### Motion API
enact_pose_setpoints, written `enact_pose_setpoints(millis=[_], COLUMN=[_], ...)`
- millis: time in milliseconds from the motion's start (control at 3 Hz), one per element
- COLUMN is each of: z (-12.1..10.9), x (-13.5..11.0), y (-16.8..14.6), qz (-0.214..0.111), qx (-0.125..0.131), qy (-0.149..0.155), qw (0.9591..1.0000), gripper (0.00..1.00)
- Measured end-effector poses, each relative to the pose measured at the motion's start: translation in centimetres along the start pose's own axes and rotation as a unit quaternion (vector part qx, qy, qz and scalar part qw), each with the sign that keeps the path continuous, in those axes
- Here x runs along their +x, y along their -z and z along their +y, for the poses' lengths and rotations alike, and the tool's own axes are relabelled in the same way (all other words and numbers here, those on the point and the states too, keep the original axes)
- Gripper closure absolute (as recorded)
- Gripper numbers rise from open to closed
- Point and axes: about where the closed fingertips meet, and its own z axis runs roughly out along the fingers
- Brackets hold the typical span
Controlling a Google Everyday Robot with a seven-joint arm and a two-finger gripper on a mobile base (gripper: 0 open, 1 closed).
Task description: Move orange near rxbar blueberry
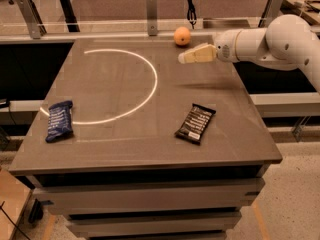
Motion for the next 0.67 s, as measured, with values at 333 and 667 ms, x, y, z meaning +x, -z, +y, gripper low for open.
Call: enact_pose_setpoints(millis=[333,667], z=[0.1,-0.6], x=[0.0,-0.3], y=[-1.7,-3.9], qz=[-0.007,-0.015], qx=[0.012,0.028], qy=[0.004,0.013], qw=[0.9999,0.9994], gripper=[0.0,0.0])
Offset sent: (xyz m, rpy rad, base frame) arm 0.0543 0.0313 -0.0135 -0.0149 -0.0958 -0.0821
